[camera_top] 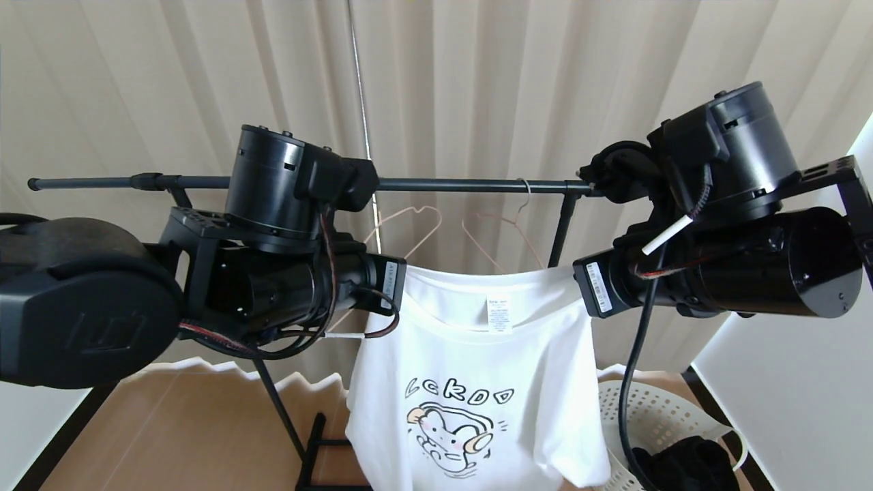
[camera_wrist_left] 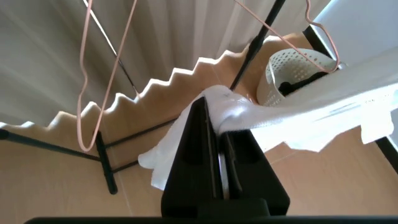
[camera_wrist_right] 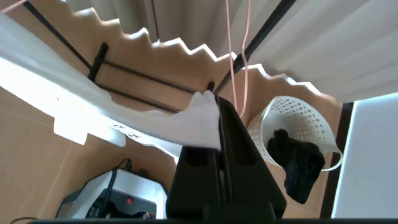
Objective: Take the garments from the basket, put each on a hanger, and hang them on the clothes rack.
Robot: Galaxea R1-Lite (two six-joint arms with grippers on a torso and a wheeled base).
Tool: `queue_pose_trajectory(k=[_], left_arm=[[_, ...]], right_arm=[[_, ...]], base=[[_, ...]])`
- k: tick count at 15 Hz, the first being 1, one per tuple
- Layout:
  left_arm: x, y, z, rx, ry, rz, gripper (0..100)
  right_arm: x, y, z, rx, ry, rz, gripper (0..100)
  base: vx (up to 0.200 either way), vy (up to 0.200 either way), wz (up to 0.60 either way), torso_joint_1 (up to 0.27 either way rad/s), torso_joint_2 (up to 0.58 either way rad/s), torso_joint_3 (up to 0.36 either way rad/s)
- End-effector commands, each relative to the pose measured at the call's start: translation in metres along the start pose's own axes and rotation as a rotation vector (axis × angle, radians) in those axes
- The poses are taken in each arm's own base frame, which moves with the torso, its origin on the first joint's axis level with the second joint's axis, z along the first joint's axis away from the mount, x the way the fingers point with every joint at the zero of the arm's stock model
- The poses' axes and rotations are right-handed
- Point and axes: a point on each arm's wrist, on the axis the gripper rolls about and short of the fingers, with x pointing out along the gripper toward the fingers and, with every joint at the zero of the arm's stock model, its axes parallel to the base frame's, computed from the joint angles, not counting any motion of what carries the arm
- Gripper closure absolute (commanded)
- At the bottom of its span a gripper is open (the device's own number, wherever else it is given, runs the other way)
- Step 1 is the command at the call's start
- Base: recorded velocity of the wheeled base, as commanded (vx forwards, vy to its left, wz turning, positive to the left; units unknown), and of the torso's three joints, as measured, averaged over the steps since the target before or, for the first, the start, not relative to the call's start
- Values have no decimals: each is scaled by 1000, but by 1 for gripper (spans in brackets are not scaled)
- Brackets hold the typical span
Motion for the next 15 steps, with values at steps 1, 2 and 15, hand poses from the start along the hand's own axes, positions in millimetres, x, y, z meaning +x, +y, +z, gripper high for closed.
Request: queue_pose_trajectory(k=[1, 2, 15], left_arm=[[12, -2, -7, 9, 33, 5, 100], [13, -3, -7, 32, 33, 2, 100], [1, 2, -20, 48, 47, -15, 0]], right_arm=[[-1, -1, -7, -4, 17, 1, 100], [13, 4, -7, 62, -30, 12, 100], [17, -11, -2, 99, -48, -24, 100]], base=[[0, 0, 0, 0, 0, 0], [0, 0, 0, 0, 0, 0], [0, 0, 0, 0, 0, 0]])
